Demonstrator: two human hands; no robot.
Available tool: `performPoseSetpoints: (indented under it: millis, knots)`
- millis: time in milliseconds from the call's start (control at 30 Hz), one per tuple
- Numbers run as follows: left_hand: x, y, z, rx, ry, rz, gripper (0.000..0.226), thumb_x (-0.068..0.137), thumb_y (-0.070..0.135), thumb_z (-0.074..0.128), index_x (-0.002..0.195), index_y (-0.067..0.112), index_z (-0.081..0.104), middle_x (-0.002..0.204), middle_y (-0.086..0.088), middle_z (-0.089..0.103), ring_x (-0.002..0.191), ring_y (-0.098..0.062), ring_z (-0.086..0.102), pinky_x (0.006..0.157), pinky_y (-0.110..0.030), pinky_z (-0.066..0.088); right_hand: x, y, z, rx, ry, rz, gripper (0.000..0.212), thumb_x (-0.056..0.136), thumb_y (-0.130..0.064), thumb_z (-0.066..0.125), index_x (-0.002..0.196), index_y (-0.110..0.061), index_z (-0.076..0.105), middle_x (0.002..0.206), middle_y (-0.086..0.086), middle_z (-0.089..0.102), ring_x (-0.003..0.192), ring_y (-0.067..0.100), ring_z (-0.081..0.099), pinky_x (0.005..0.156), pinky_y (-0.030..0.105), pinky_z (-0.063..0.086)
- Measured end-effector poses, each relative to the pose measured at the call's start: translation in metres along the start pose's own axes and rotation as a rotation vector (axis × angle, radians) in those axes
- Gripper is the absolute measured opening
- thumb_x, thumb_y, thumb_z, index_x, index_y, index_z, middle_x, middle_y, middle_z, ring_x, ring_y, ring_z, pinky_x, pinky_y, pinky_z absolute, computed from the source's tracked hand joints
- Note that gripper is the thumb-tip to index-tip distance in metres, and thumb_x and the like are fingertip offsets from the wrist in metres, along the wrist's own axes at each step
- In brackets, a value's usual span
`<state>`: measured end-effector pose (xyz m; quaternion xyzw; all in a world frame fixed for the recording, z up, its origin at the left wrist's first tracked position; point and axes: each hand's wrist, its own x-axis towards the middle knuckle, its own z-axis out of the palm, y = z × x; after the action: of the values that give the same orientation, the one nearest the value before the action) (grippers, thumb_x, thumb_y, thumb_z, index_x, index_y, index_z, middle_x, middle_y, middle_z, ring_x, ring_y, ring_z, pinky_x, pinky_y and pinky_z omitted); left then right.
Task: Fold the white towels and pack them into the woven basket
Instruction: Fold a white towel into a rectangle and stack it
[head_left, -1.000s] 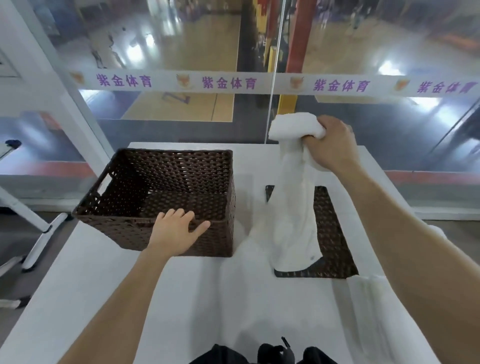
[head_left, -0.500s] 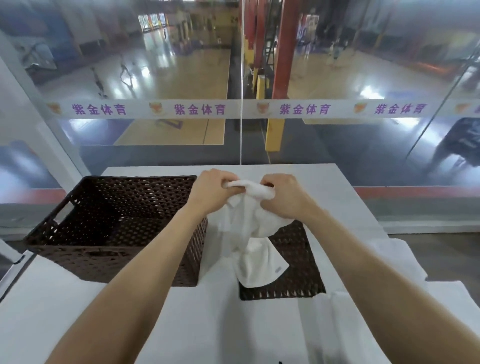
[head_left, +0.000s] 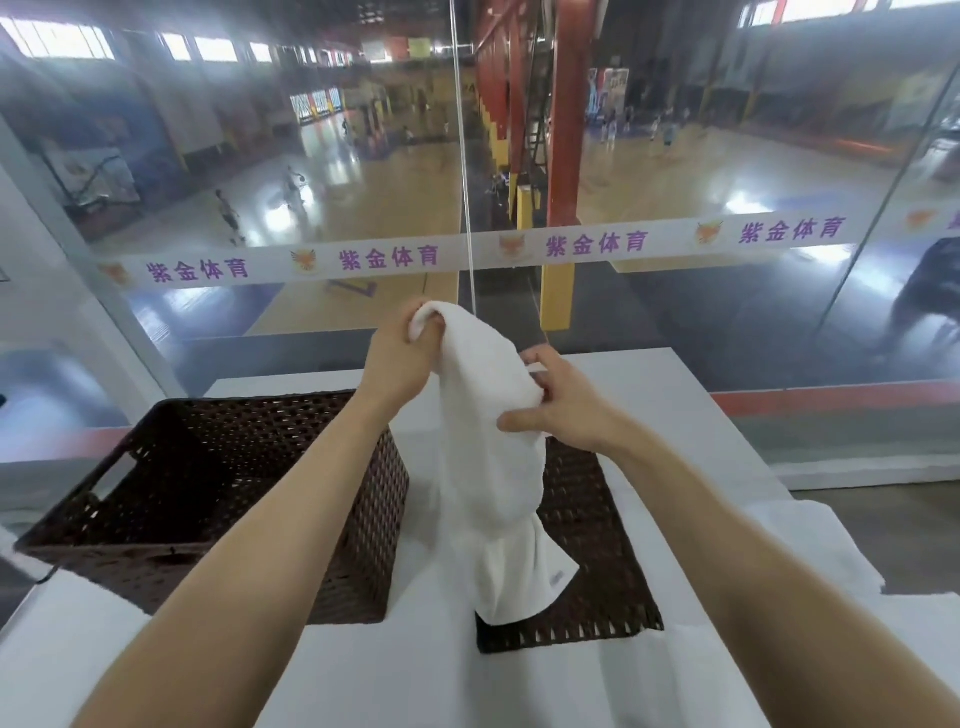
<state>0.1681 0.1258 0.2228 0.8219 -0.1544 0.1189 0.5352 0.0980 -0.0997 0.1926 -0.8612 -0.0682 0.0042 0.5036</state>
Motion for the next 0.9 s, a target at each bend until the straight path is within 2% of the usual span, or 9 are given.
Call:
performPoseSetpoints:
  millis: [67, 167, 300, 367, 467, 600, 667, 767, 900]
  knots:
    - [0.009, 0.009, 0.003, 0.024, -0.026, 0.078, 0.02, 0.108, 0.022, 0.05, 0.103, 0.029, 0.068, 0.103, 0.007, 0.072, 0.098, -0.011, 0.067, 0.08, -0.028, 0.05, 0.004, -0.002, 0.001, -0.091, 0.01, 0.031, 0.067, 0.069, -0.042, 0.092, 0.127, -0.034, 0.059, 0.122, -0.007, 0.068, 0.112, 0.021, 0.065, 0.097, 0.046, 0.058]
    - [0.021, 0.011, -0.003, 0.044, 0.01, 0.14, 0.023, 0.107, 0.017, 0.047, 0.095, 0.03, 0.061, 0.097, 0.003, 0.067, 0.09, -0.015, 0.063, 0.078, -0.032, 0.046, 0.0, 0.005, -0.009, -0.193, -0.085, 0.164, 0.045, 0.076, -0.045, 0.092, 0.112, -0.027, 0.071, 0.106, -0.007, 0.072, 0.098, 0.02, 0.069, 0.085, 0.037, 0.058]
    - [0.03, 0.002, -0.019, 0.05, 0.055, 0.041, 0.015, 0.108, 0.023, 0.051, 0.109, 0.018, 0.065, 0.112, -0.004, 0.071, 0.107, -0.022, 0.065, 0.1, -0.045, 0.052, -0.01, 0.033, -0.017, -0.331, -0.14, 0.216, 0.037, 0.084, -0.045, 0.086, 0.105, -0.017, 0.074, 0.096, -0.003, 0.072, 0.086, 0.018, 0.068, 0.07, 0.032, 0.053]
    - [0.029, -0.002, -0.031, 0.069, -0.066, -0.026, 0.018, 0.104, 0.041, 0.066, 0.113, 0.025, 0.07, 0.12, 0.005, 0.074, 0.113, -0.014, 0.067, 0.102, -0.042, 0.054, -0.008, 0.044, -0.025, -0.218, 0.026, 0.158, 0.025, 0.087, -0.034, 0.085, 0.101, -0.017, 0.074, 0.099, 0.001, 0.074, 0.093, 0.024, 0.069, 0.074, 0.032, 0.054]
    - [0.027, -0.014, -0.049, 0.296, -0.502, -0.149, 0.038, 0.077, 0.057, 0.093, 0.107, 0.037, 0.08, 0.104, 0.018, 0.081, 0.097, 0.0, 0.073, 0.086, -0.024, 0.054, -0.005, 0.052, -0.042, -0.178, 0.225, 0.062, 0.033, 0.082, -0.042, 0.09, 0.092, -0.026, 0.063, 0.093, -0.001, 0.07, 0.091, 0.024, 0.065, 0.073, 0.035, 0.048]
    - [0.04, -0.047, -0.048, 0.911, -0.739, -0.195, 0.083, 0.06, 0.1, 0.069, 0.069, 0.018, 0.061, 0.072, 0.001, 0.063, 0.068, -0.021, 0.061, 0.068, -0.039, 0.042, -0.008, 0.05, -0.058, -0.593, -0.141, 0.141, 0.056, 0.067, -0.062, 0.093, 0.099, -0.027, 0.064, 0.102, -0.006, 0.067, 0.098, 0.02, 0.061, 0.086, 0.04, 0.049]
    - [0.038, -0.056, -0.032, 1.175, -0.818, -0.166, 0.07, 0.079, 0.09, 0.065, 0.079, 0.02, 0.063, 0.082, 0.005, 0.065, 0.08, -0.021, 0.064, 0.072, -0.039, 0.045, -0.009, 0.05, -0.055, -0.871, -0.425, 0.244, 0.046, 0.073, -0.056, 0.091, 0.096, -0.026, 0.064, 0.098, -0.008, 0.066, 0.099, 0.022, 0.063, 0.088, 0.037, 0.051]
    - [0.028, -0.077, -0.001, 1.275, -0.913, -0.288, 0.059, 0.099, 0.069, 0.062, 0.112, 0.012, 0.065, 0.095, -0.002, 0.067, 0.082, -0.024, 0.073, 0.075, -0.038, 0.057, 0.005, 0.075, -0.048, -0.968, -0.59, 0.404, 0.04, 0.085, -0.048, 0.082, 0.106, -0.017, 0.065, 0.093, -0.007, 0.062, 0.095, 0.023, 0.064, 0.086, 0.035, 0.055]
    - [0.042, -0.116, 0.019, 0.687, -0.718, -0.756, 0.044, 0.108, 0.042, 0.063, 0.126, 0.002, 0.06, 0.102, -0.021, 0.078, 0.072, -0.026, 0.081, 0.06, -0.035, 0.064, 0.043, 0.102, -0.067, -0.935, -0.552, 0.546, 0.034, 0.092, -0.042, 0.074, 0.108, -0.012, 0.065, 0.092, 0.001, 0.062, 0.086, 0.029, 0.07, 0.072, 0.041, 0.064]
